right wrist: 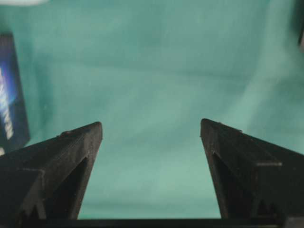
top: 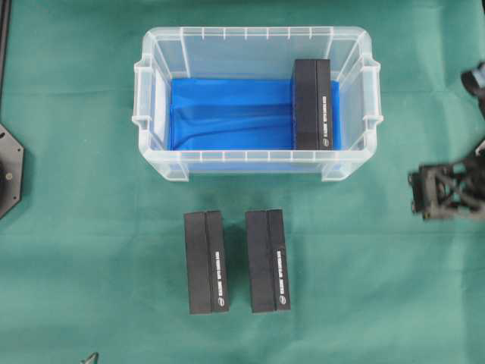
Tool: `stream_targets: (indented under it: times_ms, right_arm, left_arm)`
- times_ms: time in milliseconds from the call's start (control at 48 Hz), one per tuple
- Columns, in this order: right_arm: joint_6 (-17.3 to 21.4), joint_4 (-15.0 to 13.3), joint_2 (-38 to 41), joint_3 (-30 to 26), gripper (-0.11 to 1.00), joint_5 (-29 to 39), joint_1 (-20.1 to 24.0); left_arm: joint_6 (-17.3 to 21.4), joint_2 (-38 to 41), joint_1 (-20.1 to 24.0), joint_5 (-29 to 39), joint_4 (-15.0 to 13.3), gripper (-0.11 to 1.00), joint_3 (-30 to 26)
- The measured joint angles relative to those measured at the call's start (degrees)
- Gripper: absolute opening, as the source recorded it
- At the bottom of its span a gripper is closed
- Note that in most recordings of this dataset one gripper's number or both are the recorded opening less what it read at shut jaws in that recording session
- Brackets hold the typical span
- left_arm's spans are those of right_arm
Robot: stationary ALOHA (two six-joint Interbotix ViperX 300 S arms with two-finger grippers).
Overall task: Take the box out of the case with the right arm.
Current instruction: 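Open the right gripper to release the box and withdraw right, then move the open right gripper over the right black box in the bin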
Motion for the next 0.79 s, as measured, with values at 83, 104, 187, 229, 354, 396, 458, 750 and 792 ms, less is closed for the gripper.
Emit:
stream_targets:
  times_ms: [83,104,187,229,354,396,458,750,792]
  right_arm:
    - [-5.5,-0.1,-1.0,0.5,0.84,0.0,-4.4]
    - [-6.5,-0.1,-1.1,0.7,0.84,0.0,-5.7]
    - [-12.8,0.0,-1.8,1.1,0.84,-0.2,-11.2]
    - [-16.3,0.0,-2.1,1.1,0.84,-0.4,-14.2]
    - [-25.8,0.1,-2.4,1.1,0.84,-1.4,-23.2]
    - [-29.5,0.4,-2.4,1.1,0.84,-1.8,-26.1]
    - [-33.6,1.1,-2.3,1.1,0.84,-2.4,-29.9]
    - [-41.0,3.0,-0.3,1.1,0.84,-4.2,-37.4]
    - [-40.9,3.2,-0.1,1.1,0.84,-4.3,-37.4]
  left_arm:
    - [0.1,0.1,0.0,0.0,0.0,0.00,0.1]
    - [0.0,0.1,0.0,-0.1,-0.1,0.00,0.0]
    - [0.1,0.1,0.0,0.0,0.0,0.00,0.1]
    - [0.1,0.1,0.0,0.0,0.0,0.00,0.1]
    - [0.0,0.1,0.0,-0.1,0.0,0.00,0.1]
    - [0.0,0.1,0.0,-0.1,0.0,0.00,0.1]
    - [0.0,0.1,0.0,0.0,0.0,0.00,0.1]
    - [-0.1,0.1,0.0,0.0,0.0,0.00,0.0]
    - [0.0,0.2,0.0,0.0,0.0,0.00,0.1]
